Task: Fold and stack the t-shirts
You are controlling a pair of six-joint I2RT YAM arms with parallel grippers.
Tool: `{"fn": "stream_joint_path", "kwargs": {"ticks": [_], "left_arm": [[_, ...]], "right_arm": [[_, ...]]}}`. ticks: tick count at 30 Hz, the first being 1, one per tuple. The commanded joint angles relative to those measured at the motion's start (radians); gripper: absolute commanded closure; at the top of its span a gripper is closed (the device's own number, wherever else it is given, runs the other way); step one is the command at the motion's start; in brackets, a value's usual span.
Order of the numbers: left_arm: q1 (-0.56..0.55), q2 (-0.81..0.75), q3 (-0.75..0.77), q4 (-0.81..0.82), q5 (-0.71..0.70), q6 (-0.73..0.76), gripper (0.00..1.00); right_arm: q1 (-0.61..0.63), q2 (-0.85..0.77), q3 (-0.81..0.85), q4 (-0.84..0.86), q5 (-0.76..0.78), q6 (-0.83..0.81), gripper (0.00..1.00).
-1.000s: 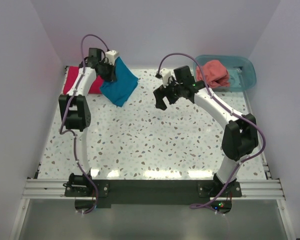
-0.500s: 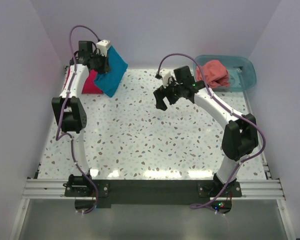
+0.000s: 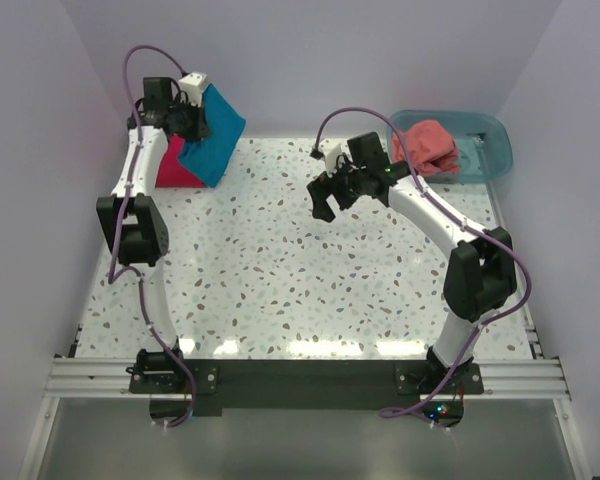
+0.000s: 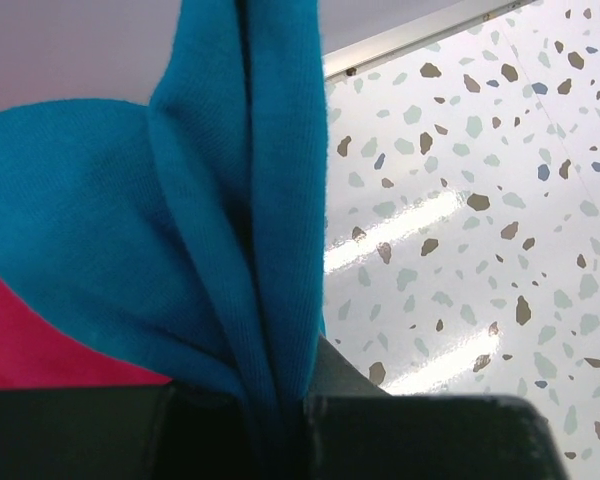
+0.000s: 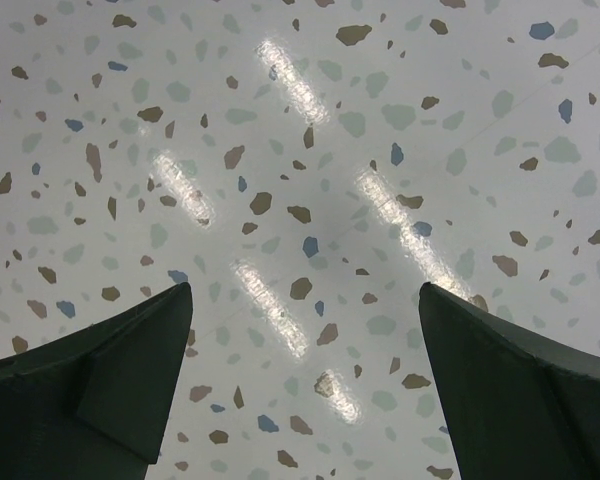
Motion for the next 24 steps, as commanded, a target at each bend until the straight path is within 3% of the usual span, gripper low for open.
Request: {"fn": "stream_joint_path", "kwargs": {"ticks": [1,16,24], "left_arm": [[0.022,-0.082,0.057,0.034,0.037,-0.011,1.0],[0.125,0.032,0.075,0.05,0.051,0.001,1.0],[0.165,0.122,0.081,0.133,0.016,0.089,1.0]], "right_arm": [[-0.001,-0.017,0.033,-0.007,0.004,-0.006,0.01],[-0.001,0.052,0.117,-0.043,0.003,0.011,0.01],[0.001,0.087,0.166,-0.089,0.009,0.006,0.01]]}}
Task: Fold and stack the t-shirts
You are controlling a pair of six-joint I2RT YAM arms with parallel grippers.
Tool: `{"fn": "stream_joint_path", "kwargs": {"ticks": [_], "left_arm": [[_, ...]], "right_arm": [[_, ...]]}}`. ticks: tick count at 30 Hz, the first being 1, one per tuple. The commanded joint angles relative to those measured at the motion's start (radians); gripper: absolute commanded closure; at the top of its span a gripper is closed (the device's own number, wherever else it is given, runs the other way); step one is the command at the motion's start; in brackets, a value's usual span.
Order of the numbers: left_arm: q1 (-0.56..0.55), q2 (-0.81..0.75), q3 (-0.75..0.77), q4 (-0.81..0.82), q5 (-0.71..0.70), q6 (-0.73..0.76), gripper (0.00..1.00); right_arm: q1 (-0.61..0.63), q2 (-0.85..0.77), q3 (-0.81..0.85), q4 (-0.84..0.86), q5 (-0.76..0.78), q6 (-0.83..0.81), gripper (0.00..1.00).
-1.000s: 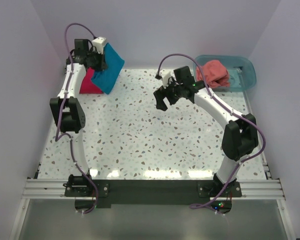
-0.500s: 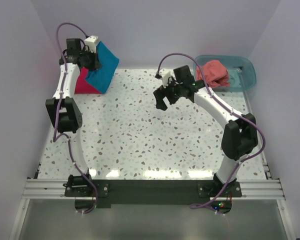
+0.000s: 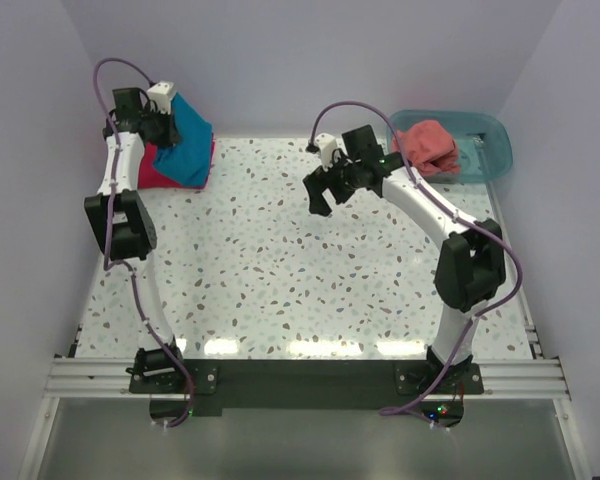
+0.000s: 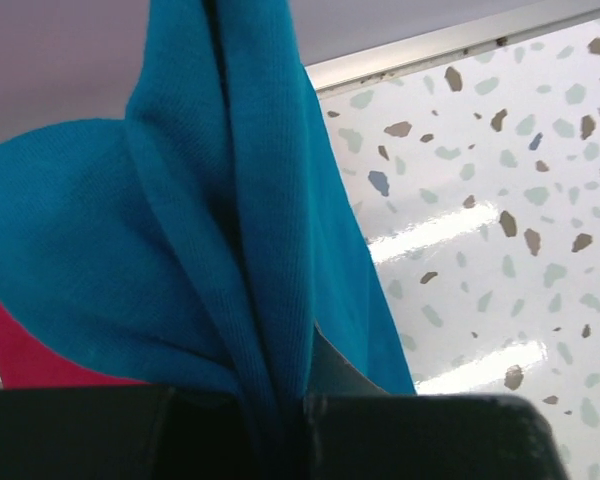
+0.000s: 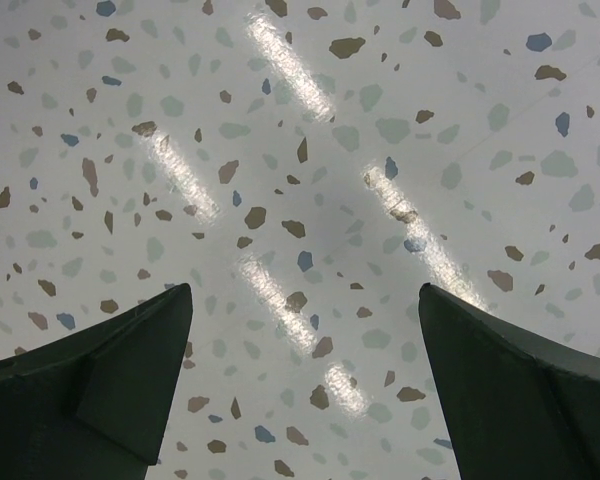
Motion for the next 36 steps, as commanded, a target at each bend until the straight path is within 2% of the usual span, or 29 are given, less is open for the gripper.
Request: {"fn": "stream_joint_path", "kwargs": {"ticks": [1,10,13,16,17,20,27,28,34,36], "left_arm": [[0.018,0.03,0.046,0.095,-0.004,0.069,1.0],[0.051,0.076,0.031,0.204,-0.045,0.125,1.0],[0.055,0.078,0.005,0.254,-0.105,0.155,0.98],[0.061,0.076,-0.011,0.303,-0.156,0.166,0.6],[0.066,0.076,-0.009,0.317,-0.203,0.166,0.37],[0.074,0.05,-0.005,0.333,-0.254,0.177,0.21],[0.088,-0.055,0.011,0.297,-0.326,0.191,0.07],[0.088,-0.089,0.009,0.279,-0.312,0.188,0.01],[0.055,-0.227,0.011,0.026,-0.182,0.129,0.0],[0.006,-0.278,-0.002,-0.018,-0.196,0.108,0.0]], "right_arm": [[0.001,0.015,0.064,-0.034,0.009,0.0,0.01],[0.007,0.041,0.095,-0.057,0.009,0.003,0.01],[0.008,0.046,0.1,-0.057,0.009,0.005,0.01],[0.011,0.043,0.101,-0.064,0.012,0.002,0.01],[0.008,0.043,0.101,-0.067,0.017,0.0,0.01],[0.01,0.035,0.101,-0.071,0.023,-0.004,0.01],[-0.007,-0.035,0.046,-0.048,0.035,0.0,0.01],[-0.013,-0.046,0.016,-0.039,0.037,0.0,0.01],[-0.107,-0.14,-0.073,0.007,0.012,0.033,0.01],[-0.154,-0.175,-0.101,0.031,0.01,0.046,0.01]]}}
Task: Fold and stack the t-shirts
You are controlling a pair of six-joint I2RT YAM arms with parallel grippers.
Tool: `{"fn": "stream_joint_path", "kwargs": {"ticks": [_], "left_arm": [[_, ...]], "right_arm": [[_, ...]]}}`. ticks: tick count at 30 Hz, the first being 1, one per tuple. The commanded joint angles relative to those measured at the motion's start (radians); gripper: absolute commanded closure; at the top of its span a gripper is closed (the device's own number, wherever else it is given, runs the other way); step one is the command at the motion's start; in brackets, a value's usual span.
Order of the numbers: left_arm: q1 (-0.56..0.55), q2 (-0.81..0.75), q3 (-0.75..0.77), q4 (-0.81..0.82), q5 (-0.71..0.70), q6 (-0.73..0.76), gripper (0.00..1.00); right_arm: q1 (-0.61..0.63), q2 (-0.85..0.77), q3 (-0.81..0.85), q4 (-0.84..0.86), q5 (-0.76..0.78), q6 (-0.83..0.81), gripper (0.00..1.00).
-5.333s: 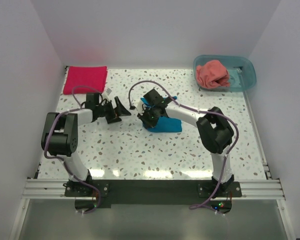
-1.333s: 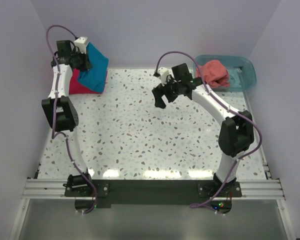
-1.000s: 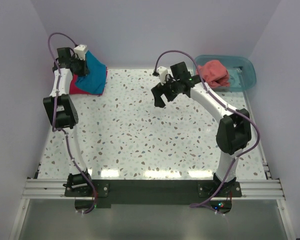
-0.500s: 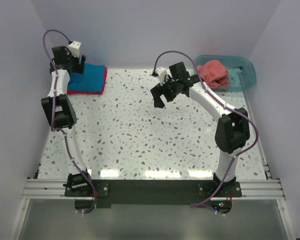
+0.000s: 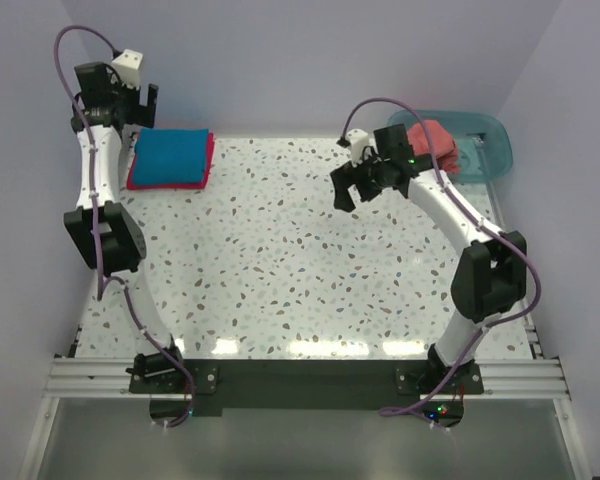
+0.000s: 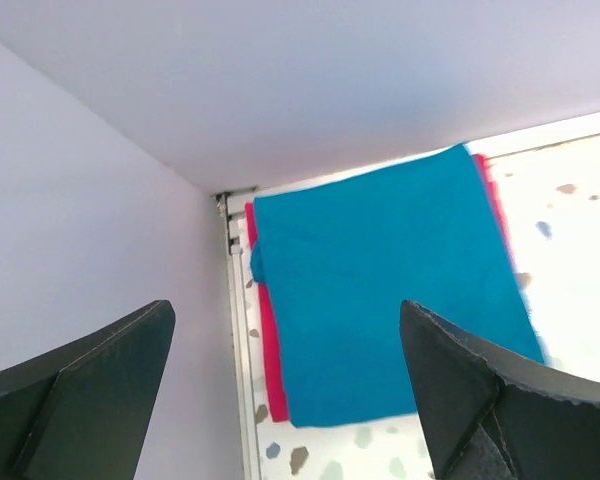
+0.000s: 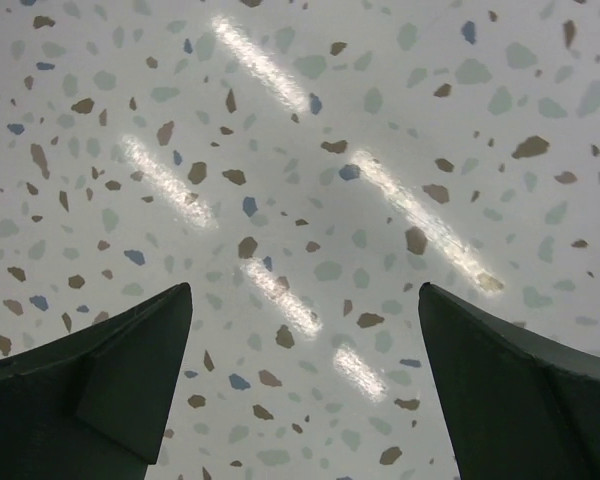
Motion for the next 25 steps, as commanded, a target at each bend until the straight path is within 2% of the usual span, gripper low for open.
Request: {"fn": "stream_joint_path", "kwargs": {"ticks": [1,3,6,7,9,13,16,19,22,25], "left_arm": [[-0.102,-0.152,-0.011,-0.147,0.057,-0.04,0.0],[-0.154,-0.208,-0.054,-0.171,0.042,-0.069,0.0],[-0.291,-0.274,-0.175,-0.196,-0.012,-0.107,0.0],[-0.358,-0.291,-0.253,-0.196,-0.015,-0.118,0.0],[-0.423,-0.348,-0.353,-0.178,-0.035,-0.142,0.0],[-0.58,-0.468,-0.707,-0.026,-0.067,-0.173,0.0],[-0.65,-0.52,-0.868,0.014,-0.081,-0.202,0.0],[-0.667,-0.552,-0.985,0.043,-0.064,-0.236,0.0],[-0.667,-0.606,-1.082,0.094,-0.03,-0.262,0.0],[-0.667,-0.646,-1.102,0.108,-0.026,-0.285,0.0]], "right_arm": [[-0.093,-0.102,-0.034,0.079,-0.01,0.042,0.01],[-0.126,-0.132,-0.054,0.082,-0.021,0.048,0.01],[-0.186,-0.158,-0.08,0.09,-0.037,0.071,0.01],[-0.204,-0.164,-0.09,0.088,-0.038,0.076,0.01],[-0.209,-0.192,-0.134,0.085,-0.029,0.073,0.01],[-0.212,-0.266,-0.301,0.079,-0.035,0.052,0.01],[-0.212,-0.325,-0.401,0.11,-0.031,0.055,0.01],[-0.212,-0.376,-0.514,0.134,-0.018,0.045,0.01],[-0.209,-0.424,-0.6,0.147,-0.006,0.038,0.01],[-0.209,-0.447,-0.636,0.15,-0.003,0.038,0.01]]}}
